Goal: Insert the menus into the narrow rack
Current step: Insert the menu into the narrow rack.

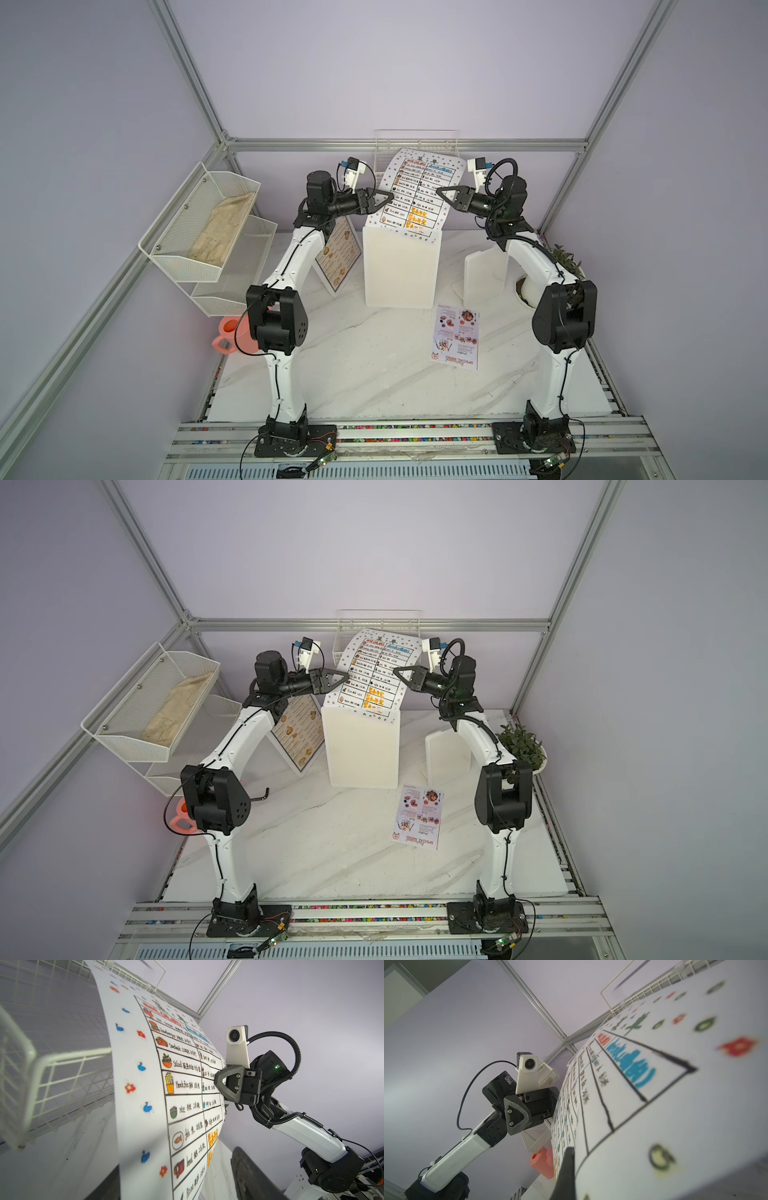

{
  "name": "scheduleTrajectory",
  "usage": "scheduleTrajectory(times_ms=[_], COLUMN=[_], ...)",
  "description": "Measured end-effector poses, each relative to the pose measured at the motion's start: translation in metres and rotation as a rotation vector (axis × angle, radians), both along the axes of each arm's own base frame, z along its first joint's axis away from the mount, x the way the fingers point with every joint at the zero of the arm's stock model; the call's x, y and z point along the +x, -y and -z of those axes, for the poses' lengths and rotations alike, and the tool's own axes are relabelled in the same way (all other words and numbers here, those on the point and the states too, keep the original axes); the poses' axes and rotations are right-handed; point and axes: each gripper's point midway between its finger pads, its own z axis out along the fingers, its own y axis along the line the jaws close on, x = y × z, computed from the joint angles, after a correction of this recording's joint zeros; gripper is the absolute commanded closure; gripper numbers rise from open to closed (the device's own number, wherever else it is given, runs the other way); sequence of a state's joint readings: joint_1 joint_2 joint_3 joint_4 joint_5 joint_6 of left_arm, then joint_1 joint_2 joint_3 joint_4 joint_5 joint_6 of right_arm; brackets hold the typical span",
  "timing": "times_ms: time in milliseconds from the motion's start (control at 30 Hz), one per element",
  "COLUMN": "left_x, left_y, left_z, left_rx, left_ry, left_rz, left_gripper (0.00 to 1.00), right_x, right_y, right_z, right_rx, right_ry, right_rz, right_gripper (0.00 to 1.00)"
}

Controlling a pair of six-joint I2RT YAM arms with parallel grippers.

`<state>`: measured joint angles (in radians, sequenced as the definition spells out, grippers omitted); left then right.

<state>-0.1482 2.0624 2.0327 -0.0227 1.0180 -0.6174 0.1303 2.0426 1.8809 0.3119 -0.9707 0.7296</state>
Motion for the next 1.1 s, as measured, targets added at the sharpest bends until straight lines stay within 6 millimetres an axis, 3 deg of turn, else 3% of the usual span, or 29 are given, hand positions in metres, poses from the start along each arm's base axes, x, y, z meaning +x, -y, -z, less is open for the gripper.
scheduleTrajectory(times_ms=[300,533,867,1100], left_x=[-0.001,-0.002,-0.003,-0.004], left_y=[0.001,0.001,0.001,0.001], left_z=[-0.002,-0.003,-0.003,-0.007], left_rx=[-0.004,-0.006,-0.007,-0.007], left_ry=[0.012,0.007,0.005,0.007], left_rz=[0.008,0.011,0.016,0.019], left_gripper=[0.31,0.32,0.32,0.32], right_x=[-0.013,-0.011,-0.003,-0.005], right_y=[-0.006,-0.008,-0.011,-0.019], right_z=[-0.015,-0.023,-0.01,-0.017], right_rx=[-0.026,-0.051,-0.077,-0.098], right_ry=[0.062,0.101,0.076,0.107], right_rz=[-0.068,-0.087,-0.107,-0.131], right_gripper=[1.0,1.0,1.0,1.0])
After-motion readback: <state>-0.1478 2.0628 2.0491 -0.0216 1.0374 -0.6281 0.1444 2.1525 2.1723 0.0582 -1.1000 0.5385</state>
